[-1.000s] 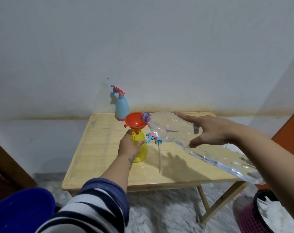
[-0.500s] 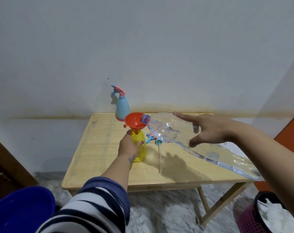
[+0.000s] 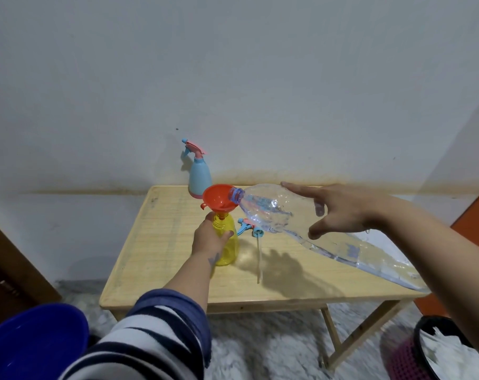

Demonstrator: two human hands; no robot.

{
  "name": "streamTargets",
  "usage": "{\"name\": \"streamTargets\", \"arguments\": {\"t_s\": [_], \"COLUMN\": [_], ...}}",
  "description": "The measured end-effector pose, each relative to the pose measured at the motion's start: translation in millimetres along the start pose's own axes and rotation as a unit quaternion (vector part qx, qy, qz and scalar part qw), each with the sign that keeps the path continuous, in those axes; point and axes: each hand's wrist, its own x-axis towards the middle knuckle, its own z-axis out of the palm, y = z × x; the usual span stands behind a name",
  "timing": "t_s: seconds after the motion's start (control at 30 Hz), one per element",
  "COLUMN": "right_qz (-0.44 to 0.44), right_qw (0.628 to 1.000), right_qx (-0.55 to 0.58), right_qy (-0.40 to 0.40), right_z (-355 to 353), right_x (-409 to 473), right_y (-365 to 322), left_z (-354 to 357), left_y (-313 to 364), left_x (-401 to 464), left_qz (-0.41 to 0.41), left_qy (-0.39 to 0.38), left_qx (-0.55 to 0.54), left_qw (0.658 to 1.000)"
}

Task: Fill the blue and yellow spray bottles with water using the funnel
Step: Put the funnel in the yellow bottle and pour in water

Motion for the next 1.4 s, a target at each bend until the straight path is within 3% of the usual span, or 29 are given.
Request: {"name": "streamTargets", "arguments": {"t_s": [0.97, 1.2, 1.4], "right_qz": [-0.014, -0.021, -0.014], "right_qw": [1.0, 0.997, 0.976], "right_qx": [0.005, 0.065, 0.203], "right_qy": [0.005, 0.028, 0.074], "right_z": [1, 26, 54], "right_x": [2, 5, 10], "right_y": [7, 19, 32], "left_z": [3, 3, 5], "left_y": [-2, -2, -3], "left_x": [2, 1, 2], "left_qz": [-0.005, -0.01, -0.015], "left_qy": [0.004, 0.006, 0.003], "left_qx": [-0.001, 0.007, 0.011], "left_qw": [1.0, 1.0, 1.0]}}
